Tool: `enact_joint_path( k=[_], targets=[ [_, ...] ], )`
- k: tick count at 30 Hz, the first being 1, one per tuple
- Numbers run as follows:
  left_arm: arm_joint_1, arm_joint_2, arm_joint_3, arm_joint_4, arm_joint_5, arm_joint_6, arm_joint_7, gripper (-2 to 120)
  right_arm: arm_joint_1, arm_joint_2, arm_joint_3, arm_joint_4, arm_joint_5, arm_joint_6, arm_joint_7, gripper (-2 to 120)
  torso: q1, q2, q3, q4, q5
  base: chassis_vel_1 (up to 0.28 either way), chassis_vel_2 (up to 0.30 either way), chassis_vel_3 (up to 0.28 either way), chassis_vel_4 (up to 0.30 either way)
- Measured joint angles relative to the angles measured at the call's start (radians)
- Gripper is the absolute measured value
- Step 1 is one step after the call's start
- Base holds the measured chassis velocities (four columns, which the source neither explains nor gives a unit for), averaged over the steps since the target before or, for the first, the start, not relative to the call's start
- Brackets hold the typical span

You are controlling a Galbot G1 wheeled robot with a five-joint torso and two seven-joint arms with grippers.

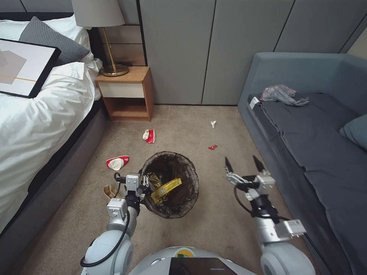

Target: Pick up the trash bin, then pick up the garbage from the floor and place it into the trash bin.

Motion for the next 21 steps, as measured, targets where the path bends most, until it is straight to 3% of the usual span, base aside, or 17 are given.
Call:
enact_joint_path(
  k=[10,21],
  targets=[
    [-0.007,-0.001,-0.008,-0.004,-0.009,0.008,-0.002,7,-0.065,0.078,0.043,-0.069,-0.08,0.131,-0.018,100,0.0,0.0,0.0,0.0002,0.0001,0.0,0.0,0.0,0.0],
    [-0.001,-0.005,-0.01,-0.009,-0.007,0.008,-0.002,7,-0.046,0.069,0.047,-0.083,-0.085,0.137,-0.044,100,0.0,0.0,0.0,0.0002,0.0001,0.0,0.0,0.0,0.0]
  ],
)
